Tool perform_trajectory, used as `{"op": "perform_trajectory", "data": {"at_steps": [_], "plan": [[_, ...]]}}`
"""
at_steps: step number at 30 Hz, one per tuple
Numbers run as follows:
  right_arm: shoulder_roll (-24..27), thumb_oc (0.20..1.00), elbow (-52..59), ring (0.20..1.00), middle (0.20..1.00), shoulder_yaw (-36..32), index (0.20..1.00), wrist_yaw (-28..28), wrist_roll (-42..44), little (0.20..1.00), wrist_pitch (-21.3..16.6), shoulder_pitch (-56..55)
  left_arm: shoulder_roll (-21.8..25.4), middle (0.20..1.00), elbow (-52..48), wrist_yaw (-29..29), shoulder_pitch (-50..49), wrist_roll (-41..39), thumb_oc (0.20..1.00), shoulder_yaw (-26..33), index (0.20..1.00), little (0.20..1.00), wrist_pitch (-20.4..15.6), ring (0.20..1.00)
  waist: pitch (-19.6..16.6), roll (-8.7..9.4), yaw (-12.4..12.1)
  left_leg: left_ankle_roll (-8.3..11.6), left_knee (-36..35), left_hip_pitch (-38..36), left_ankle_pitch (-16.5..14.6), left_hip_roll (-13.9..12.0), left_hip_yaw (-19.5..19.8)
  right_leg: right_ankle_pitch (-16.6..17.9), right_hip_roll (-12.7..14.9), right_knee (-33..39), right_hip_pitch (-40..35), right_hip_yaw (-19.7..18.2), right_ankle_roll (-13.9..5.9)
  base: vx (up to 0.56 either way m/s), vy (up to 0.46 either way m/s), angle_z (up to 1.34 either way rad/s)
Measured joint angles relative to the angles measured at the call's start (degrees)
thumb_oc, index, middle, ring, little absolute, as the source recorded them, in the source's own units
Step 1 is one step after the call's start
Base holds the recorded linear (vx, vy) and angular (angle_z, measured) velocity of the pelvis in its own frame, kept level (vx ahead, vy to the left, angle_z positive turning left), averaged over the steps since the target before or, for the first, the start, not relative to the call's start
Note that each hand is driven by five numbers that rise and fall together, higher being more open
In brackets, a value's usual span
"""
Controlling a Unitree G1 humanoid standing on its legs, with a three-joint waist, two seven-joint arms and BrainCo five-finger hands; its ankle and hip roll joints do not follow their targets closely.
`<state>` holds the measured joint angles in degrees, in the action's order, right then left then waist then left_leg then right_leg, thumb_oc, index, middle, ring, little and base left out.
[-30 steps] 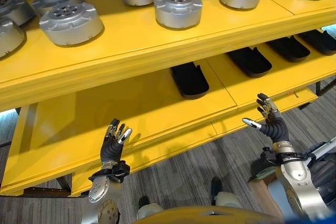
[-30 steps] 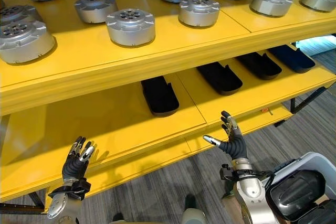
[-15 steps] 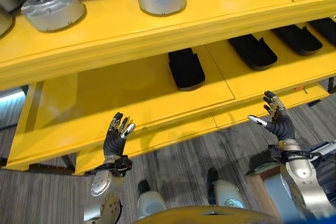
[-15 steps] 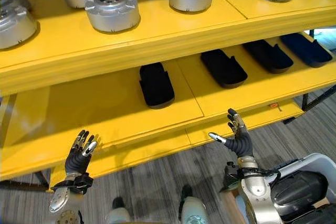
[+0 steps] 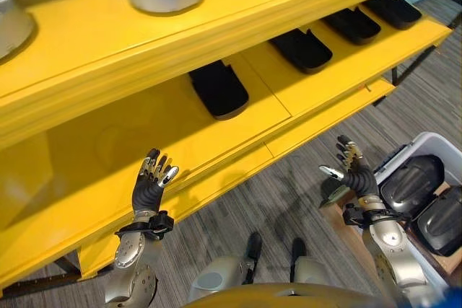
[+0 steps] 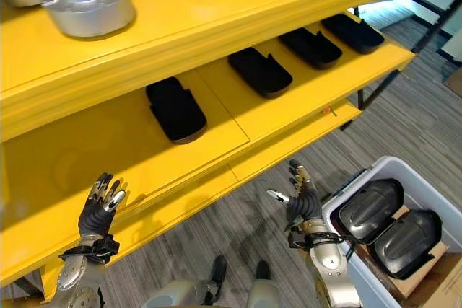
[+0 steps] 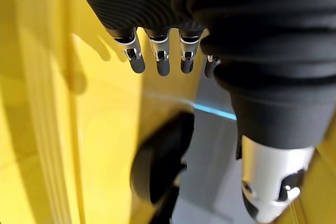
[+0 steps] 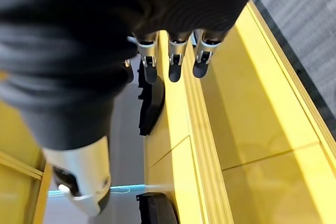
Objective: Move parts from the plastic box to the shelf.
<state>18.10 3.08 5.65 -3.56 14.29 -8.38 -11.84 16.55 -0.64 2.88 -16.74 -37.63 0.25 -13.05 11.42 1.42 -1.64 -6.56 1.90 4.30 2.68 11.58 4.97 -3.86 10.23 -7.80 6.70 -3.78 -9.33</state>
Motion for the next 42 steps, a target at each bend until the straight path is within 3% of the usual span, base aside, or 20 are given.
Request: {"op": "perform_trajectory", "data": {"at_steps": [5,6,8,10,12,13,14,15,18,21,29,31,33,34,35,37,38,39,41,42], "plan": [[0.13,1.000,-0.01,1.000,1.000,0.25,1.000,0.25,0.00,1.000,0.06,1.16,0.49,1.000,-0.01,0.09,-0.34,0.03,1.000,-0.07,1.000,1.000,-0.02,1.000,0.51,0.17,0.58,0.25,-0.90,-0.92,-0.26,-2.24,-5.98,1.88,-1.19,-0.24,1.85,-1.66,1.19,-0.05,0.049,-0.65],[0.47,1.000,-0.45,1.000,1.000,1.07,1.000,0.21,0.00,1.000,0.08,2.69,0.24,1.000,-0.07,0.21,-0.78,0.03,1.000,0.45,1.000,1.000,-0.01,1.000,1.25,-0.54,-1.14,-0.80,-1.26,-1.25,-0.24,-4.02,-10.01,1.64,0.43,-1.35,3.08,5.74,2.74,-0.04,-0.028,-1.49],[0.40,1.000,-0.55,1.000,1.000,2.29,1.000,0.03,-0.02,1.000,0.09,4.03,0.04,1.000,-0.47,1.24,-0.80,0.02,1.000,0.84,1.000,1.000,-0.01,1.000,1.91,-1.90,-1.96,-0.42,1.31,-0.33,-2.18,-6.45,-13.47,1.89,7.83,-5.05,2.86,21.99,1.37,0.01,-0.030,-1.25],[0.31,1.000,-0.56,1.000,1.000,2.50,1.000,0.05,-0.08,1.000,0.14,4.08,-0.36,1.000,-0.54,1.36,-0.63,-0.01,1.000,1.63,1.000,1.000,-0.15,1.000,2.07,-2.16,-2.30,-0.37,2.15,0.08,-3.70,-7.24,-14.33,3.44,14.23,-3.57,-0.59,27.80,0.04,0.03,-0.065,-0.67],[0.32,1.000,-0.55,1.000,1.000,2.48,1.000,0.04,-0.12,1.000,0.50,4.21,-0.22,1.000,-0.55,1.39,-1.51,0.00,1.000,2.36,1.000,1.000,-0.11,1.000,2.17,-1.95,-3.55,1.07,1.99,0.10,-3.43,-8.52,-16.06,4.67,16.63,-1.51,-2.34,26.29,-1.98,0.04,-0.137,-0.57],[0.26,1.000,-0.49,1.000,1.000,2.32,1.000,0.01,-0.13,1.000,0.62,3.55,0.42,1.000,-0.59,1.49,-2.19,0.01,1.000,3.03,1.000,1.000,-0.10,1.000,2.29,-0.22,-4.00,2.92,1.70,0.30,-2.60,-8.55,-16.60,5.98,17.22,1.71,-4.68,25.54,-3.45,0.05,-0.096,-0.22],[0.14,1.000,-0.40,1.000,1.000,2.34,1.000,0.03,-0.13,1.000,0.73,2.78,1.03,1.000,-0.63,1.50,-2.66,0.02,1.000,3.36,1.000,1.000,-0.10,1.000,2.40,1.71,-4.41,4.44,1.81,0.28,-2.15,-8.20,-17.24,6.96,16.88,3.29,-5.84,25.79,-3.04,0.07,-0.136,-0.16],[0.22,1.000,-0.40,1.000,1.000,2.15,1.000,0.04,-0.17,1.000,0.89,2.31,0.78,1.000,-0.15,1.50,-2.98,0.08,1.000,3.60,1.000,1.000,0.00,1.000,2.58,2.25,-4.28,5.33,2.01,0.28,-2.01,-8.34,-17.06,8.18,16.23,4.93,-7.10,26.32,-4.65,0.08,-0.158,-0.13],[2.78,1.000,-0.33,1.000,1.000,-0.59,1.000,-0.01,-0.42,1.000,1.67,0.08,-5.06,1.000,-0.47,2.12,-6.51,0.07,1.000,3.08,1.000,1.000,0.50,1.000,0.94,-2.39,-2.45,8.85,-0.29,-0.82,0.02,-15.02,-16.89,7.16,8.56,7.24,-7.08,26.57,-1.87,0.10,-0.191,-0.31],[4.59,1.000,-0.16,1.000,1.000,-2.25,1.000,0.00,-0.41,1.000,1.75,-1.18,-5.06,1.000,-0.48,2.08,-6.86,0.09,1.000,2.84,1.000,1.000,0.50,1.000,-0.02,-3.44,-0.76,10.17,-2.52,-2.04,0.82,-17.23,-16.95,6.54,6.17,7.66,-7.01,26.40,-0.81,0.10,-0.180,-0.20],[4.57,1.000,-0.19,1.000,1.000,-3.27,1.000,-0.75,0.05,1.000,1.83,-2.68,-4.77,1.000,-0.41,1.84,-3.09,0.07,1.000,1.28,1.000,1.000,1.17,1.000,-1.79,-1.28,2.42,11.07,-3.05,-2.56,1.22,-20.02,-17.06,6.57,2.65,9.61,-7.06,24.25,0.31,0.10,-0.163,-0.13],[4.07,1.000,-0.75,1.000,1.000,-3.12,1.000,-0.75,0.12,1.000,1.80,-2.01,-4.04,1.000,-0.14,1.85,-2.22,0.04,1.000,1.62,1.000,1.000,1.18,1.000,-0.96,0.08,2.14,11.14,3.11,-0.31,1.19,-21.18,-16.37,5.32,1.77,8.65,-6.98,22.86,1.60,0.00,-0.151,-0.10],[2.74,1.000,-1.13,1.000,1.000,-3.39,1.000,-0.94,0.15,1.000,1.60,-0.71,-1.93,1.000,-0.62,1.84,-1.81,0.04,1.000,2.08,1.000,1.000,1.17,1.000,0.51,2.74,1.31,12.46,20.60,8.38,1.82,-22.49,-10.31,1.91,1.12,3.34,-4.62,21.15,5.13,0.00,-0.018,-0.35],[3.04,1.000,-1.13,1.000,1.000,-3.38,1.000,-1.21,0.17,1.000,1.32,-0.31,-1.36,1.000,-0.59,1.77,-1.80,0.08,1.000,1.71,1.000,1.000,1.03,1.000,1.52,4.06,-1.18,13.54,31.99,13.40,2.54,-20.94,-0.24,1.42,0.75,1.89,-4.26,19.19,6.16,0.10,0.050,-0.94],[3.57,1.000,-0.85,1.000,1.000,-3.47,1.000,-1.29,0.16,1.000,0.99,-0.66,-1.70,1.000,0.92,1.81,-2.04,0.07,1.000,0.94,1.000,1.000,1.28,1.000,1.44,4.54,-2.15,14.08,34.14,14.62,1.31,-18.19,5.15,2.02,0.76,2.32,-4.57,18.00,6.38,0.21,0.139,-1.03],[3.65,1.000,0.39,1.000,1.000,-4.07,1.000,-1.66,0.18,1.000,0.47,-1.69,-3.01,1.000,2.07,1.86,-1.78,0.03,1.000,0.20,1.000,1.000,1.36,1.000,0.70,3.95,-0.24,12.93,25.41,15.79,0.83,-19.96,1.67,2.72,0.32,3.20,-4.81,20.38,6.58,0.25,0.255,-0.44],[2.69,1.000,0.03,1.000,1.000,-3.90,1.000,-2.19,0.24,1.000,0.53,-1.49,-3.21,1.000,2.63,1.90,-0.91,-0.05,1.000,0.14,1.000,1.000,1.38,1.000,0.13,4.09,0.46,12.25,13.26,13.89,-0.05,-23.27,-0.29,2.77,0.16,3.44,-3.50,21.37,6.54,0.33,0.401,-0.66],[2.03,1.000,-0.30,1.000,1.000,-3.54,1.000,-3.33,0.30,1.000,0.40,-0.95,-3.12,1.000,4.38,1.89,1.60,0.00,1.000,-0.91,1.000,1.000,1.50,1.000,0.24,2.83,1.06,12.69,-1.39,10.85,-0.02,-27.45,2.10,2.65,-0.41,4.02,-2.82,19.27,5.97,0.40,0.559,-0.85],[2.58,1.000,-0.57,1.000,1.000,-3.28,1.000,-3.46,0.28,1.000,0.47,-1.34,-3.87,1.000,4.99,1.84,4.03,-0.02,1.000,-2.85,1.000,1.000,1.51,1.000,-0.01,1.26,0.42,13.20,-3.01,6.67,-0.30,-25.52,8.99,4.19,1.06,3.96,-3.19,13.84,2.11,0.29,0.584,-0.93],[1.98,1.000,-0.32,1.000,1.000,-4.56,1.000,-2.79,0.08,1.000,0.48,-2.02,-4.59,1.000,5.67,1.32,4.31,-0.38,1.000,-3.76,1.000,1.000,1.55,1.000,-0.29,0.51,0.34,12.78,3.16,4.88,-1.94,-22.08,7.07,4.08,3.52,3.55,-2.87,11.04,1.43,0.10,0.383,-0.96]]}}
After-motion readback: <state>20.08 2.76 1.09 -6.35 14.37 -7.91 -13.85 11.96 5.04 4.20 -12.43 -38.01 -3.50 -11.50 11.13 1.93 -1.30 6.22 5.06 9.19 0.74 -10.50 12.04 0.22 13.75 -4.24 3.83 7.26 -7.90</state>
